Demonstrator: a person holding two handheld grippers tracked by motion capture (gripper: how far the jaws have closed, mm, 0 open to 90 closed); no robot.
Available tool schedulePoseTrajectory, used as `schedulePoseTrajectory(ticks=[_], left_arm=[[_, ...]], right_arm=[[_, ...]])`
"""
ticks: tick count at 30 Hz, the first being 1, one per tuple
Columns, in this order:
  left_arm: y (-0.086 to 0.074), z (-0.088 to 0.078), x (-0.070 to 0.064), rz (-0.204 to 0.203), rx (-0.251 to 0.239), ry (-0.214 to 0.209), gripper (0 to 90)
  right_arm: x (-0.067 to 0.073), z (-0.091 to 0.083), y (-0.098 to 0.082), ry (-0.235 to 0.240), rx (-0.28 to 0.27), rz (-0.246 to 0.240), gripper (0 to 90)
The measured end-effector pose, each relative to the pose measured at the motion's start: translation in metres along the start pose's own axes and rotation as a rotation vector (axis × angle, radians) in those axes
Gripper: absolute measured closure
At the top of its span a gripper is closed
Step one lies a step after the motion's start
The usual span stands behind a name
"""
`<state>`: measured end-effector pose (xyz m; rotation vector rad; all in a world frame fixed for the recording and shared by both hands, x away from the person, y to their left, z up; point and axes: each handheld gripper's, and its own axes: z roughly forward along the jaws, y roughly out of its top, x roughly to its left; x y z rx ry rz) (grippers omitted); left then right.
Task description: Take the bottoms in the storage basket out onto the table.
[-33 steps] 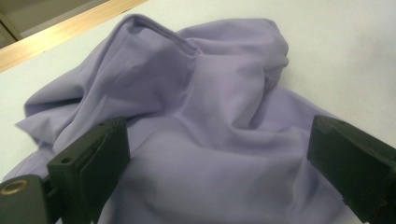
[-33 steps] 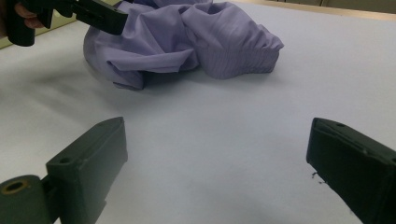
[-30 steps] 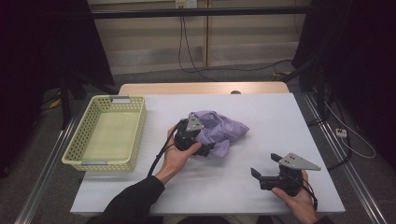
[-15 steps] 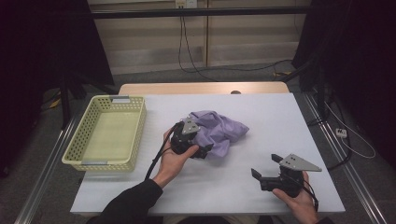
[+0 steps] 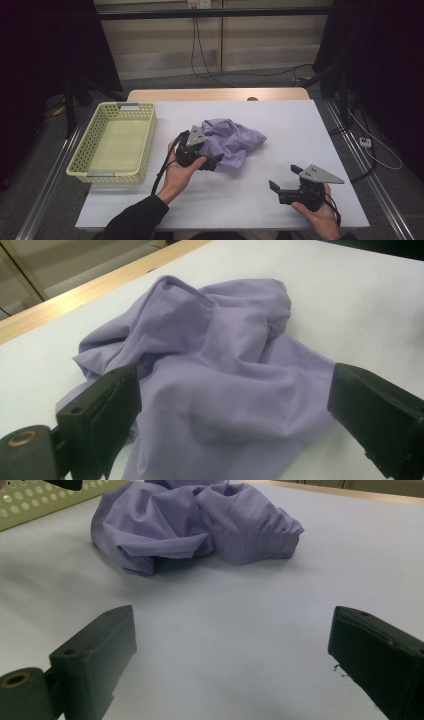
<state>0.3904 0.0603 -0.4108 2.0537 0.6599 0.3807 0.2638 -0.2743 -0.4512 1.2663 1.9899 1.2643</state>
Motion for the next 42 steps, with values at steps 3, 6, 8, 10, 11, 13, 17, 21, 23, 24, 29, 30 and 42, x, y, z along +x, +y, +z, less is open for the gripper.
schedulePoseTrajectory(ticks=[3,6,8,10,11,13,17,21,23,24,29,30,42], left_arm=[[-0.004,-0.005,0.001,-0.004,0.000,0.033,6.2],[-0.009,-0.008,0.003,0.002,0.006,0.051,5.5],[-0.010,-0.011,0.005,-0.018,0.005,0.040,5.4],[-0.011,-0.014,0.007,-0.035,-0.002,0.035,5.4],[-0.012,-0.016,0.008,-0.039,-0.005,0.030,5.3],[-0.013,-0.021,0.009,-0.053,-0.009,0.020,5.0],[-0.016,-0.028,0.010,-0.055,-0.011,0.031,4.9],[-0.021,-0.032,0.009,-0.036,-0.004,0.051,4.9],[-0.024,-0.033,0.009,-0.042,0.002,0.059,4.9],[-0.026,-0.034,0.009,-0.046,0.003,0.065,4.9],[-0.031,-0.039,0.009,-0.063,-0.011,0.072,4.9],[-0.032,-0.041,0.009,-0.065,-0.010,0.071,4.8],[-0.045,-0.058,0.007,-0.065,-0.022,0.095,4.8]], right_arm=[[0.000,0.000,0.000,0.000,-0.001,0.000,5.4],[0.000,0.000,0.000,0.000,-0.001,0.000,5.4],[0.000,0.000,0.000,0.002,-0.001,-0.001,5.4],[0.000,0.000,0.000,0.002,0.000,-0.001,5.4],[0.000,0.000,0.000,0.001,-0.001,-0.002,5.4],[0.000,0.000,0.000,0.001,0.000,-0.001,5.4],[0.000,0.000,0.000,0.002,0.000,-0.001,5.4],[0.000,0.000,0.000,0.002,0.000,-0.002,5.4],[0.000,0.000,0.000,0.005,0.002,-0.006,5.5],[0.001,0.000,0.000,0.004,0.001,-0.004,5.5],[0.000,0.000,0.000,0.006,0.002,-0.008,5.5],[0.000,0.000,0.000,0.006,0.002,-0.007,5.5],[0.001,0.001,0.000,0.004,0.001,-0.002,5.5]])
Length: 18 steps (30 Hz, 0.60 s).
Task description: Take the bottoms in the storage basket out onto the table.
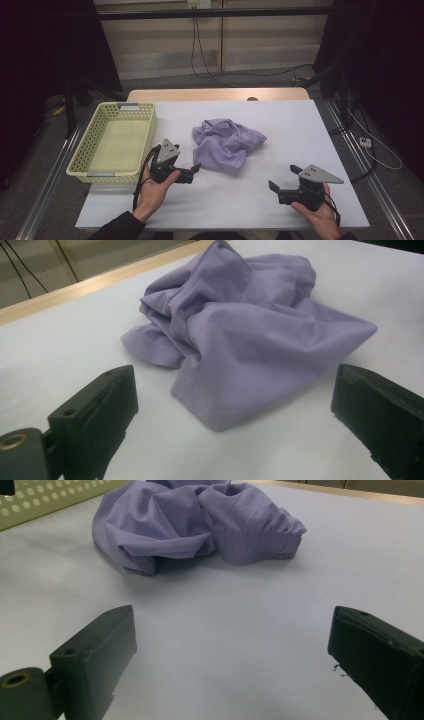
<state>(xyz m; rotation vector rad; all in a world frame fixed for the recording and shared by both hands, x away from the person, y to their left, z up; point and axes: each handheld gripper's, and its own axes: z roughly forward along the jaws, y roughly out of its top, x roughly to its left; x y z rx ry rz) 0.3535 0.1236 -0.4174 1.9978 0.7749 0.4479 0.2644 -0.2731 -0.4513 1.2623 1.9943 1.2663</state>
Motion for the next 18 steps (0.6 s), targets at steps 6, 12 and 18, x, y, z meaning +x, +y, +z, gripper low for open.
schedulePoseTrajectory(ticks=[6,12,18], left_arm=[[-0.006,-0.006,0.003,-0.034,-0.001,-0.014,4.8],[-0.015,-0.013,0.002,-0.017,0.010,-0.003,4.8],[-0.024,-0.014,0.001,-0.018,0.025,0.030,5.0]], right_arm=[[0.000,0.000,0.000,-0.001,0.002,-0.001,5.7],[0.000,0.000,0.000,-0.001,0.001,0.000,5.7],[0.000,0.000,0.000,-0.001,0.005,-0.004,5.7]])
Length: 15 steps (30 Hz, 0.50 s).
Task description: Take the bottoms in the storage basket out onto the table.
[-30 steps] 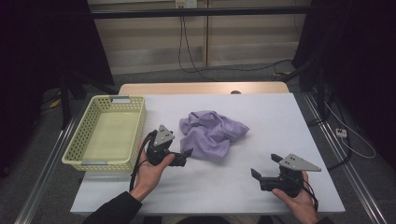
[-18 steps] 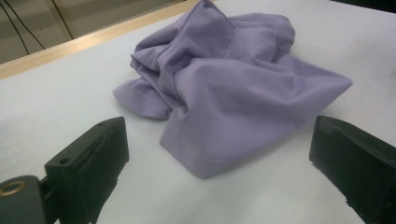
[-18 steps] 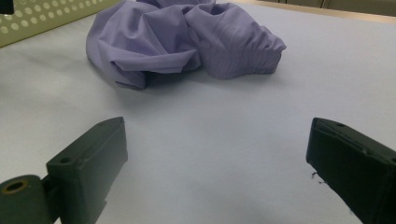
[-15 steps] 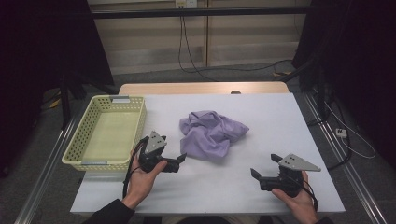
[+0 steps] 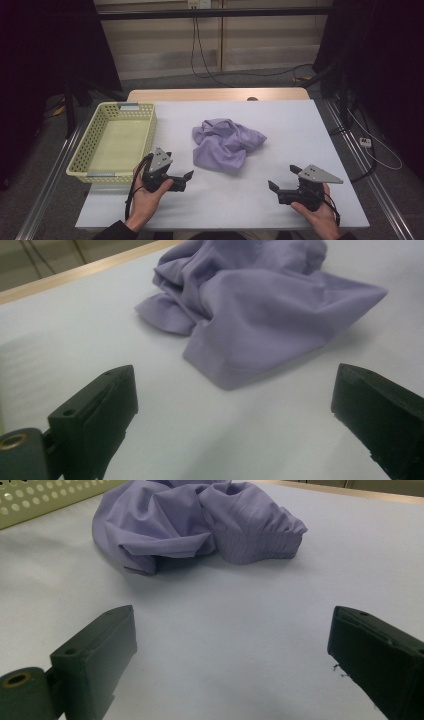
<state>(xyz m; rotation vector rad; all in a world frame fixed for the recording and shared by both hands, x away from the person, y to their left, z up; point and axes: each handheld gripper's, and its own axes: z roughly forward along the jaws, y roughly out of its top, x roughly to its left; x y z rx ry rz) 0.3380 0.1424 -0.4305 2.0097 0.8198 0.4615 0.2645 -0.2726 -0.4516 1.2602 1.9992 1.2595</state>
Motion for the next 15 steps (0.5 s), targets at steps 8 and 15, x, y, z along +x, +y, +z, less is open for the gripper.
schedulePoseTrajectory(ticks=[8,15], left_arm=[[-0.017,-0.004,0.005,-0.005,0.038,0.012,5.0],[-0.026,-0.005,0.009,-0.019,0.040,0.011,4.9]], right_arm=[[0.000,0.000,0.000,0.000,0.000,0.000,5.7],[0.000,0.000,0.000,0.005,-0.002,-0.001,5.7]])
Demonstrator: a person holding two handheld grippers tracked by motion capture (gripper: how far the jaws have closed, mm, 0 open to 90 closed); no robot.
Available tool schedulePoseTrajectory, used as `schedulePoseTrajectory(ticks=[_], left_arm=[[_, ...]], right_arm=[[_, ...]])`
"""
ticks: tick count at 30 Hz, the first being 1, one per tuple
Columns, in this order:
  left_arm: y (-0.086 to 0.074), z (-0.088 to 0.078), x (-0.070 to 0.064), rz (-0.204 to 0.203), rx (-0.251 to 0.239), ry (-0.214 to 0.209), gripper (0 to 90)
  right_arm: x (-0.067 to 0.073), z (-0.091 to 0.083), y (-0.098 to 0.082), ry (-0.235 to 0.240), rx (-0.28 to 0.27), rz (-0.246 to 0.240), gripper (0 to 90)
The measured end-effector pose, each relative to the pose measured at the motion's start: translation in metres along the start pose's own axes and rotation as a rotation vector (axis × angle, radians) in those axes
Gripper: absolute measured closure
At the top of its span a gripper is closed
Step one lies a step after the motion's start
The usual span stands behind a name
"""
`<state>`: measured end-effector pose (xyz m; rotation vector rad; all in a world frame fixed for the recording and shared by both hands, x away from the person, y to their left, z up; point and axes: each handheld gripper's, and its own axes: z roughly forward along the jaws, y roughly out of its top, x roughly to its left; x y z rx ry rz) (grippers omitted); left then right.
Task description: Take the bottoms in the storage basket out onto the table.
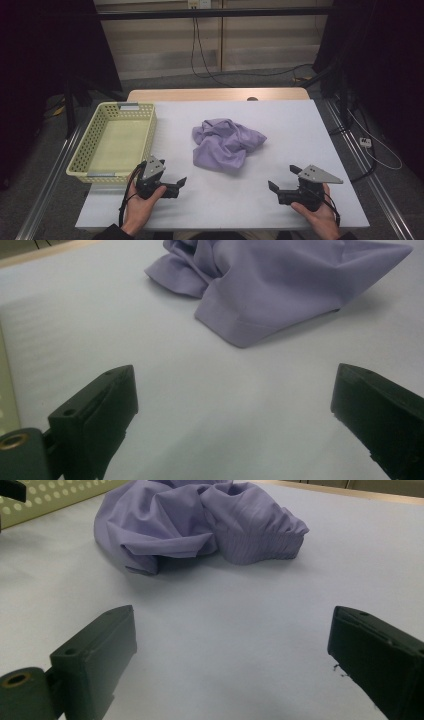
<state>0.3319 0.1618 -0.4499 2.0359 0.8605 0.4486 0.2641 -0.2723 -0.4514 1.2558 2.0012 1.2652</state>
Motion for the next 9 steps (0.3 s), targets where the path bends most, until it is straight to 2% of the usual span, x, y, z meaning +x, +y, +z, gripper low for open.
schedulePoseTrajectory(ticks=[4,9], left_arm=[[0.0014,0.0025,-0.0038,0.034,0.005,0.004,4.9],[0.0025,0.0043,-0.0034,0.023,0.001,0.002,4.9]], right_arm=[[0.0001,0.0004,0.0002,0.005,0.001,-0.004,5.7],[-0.0007,0.0011,0.0003,0.004,0.003,-0.002,5.7]])
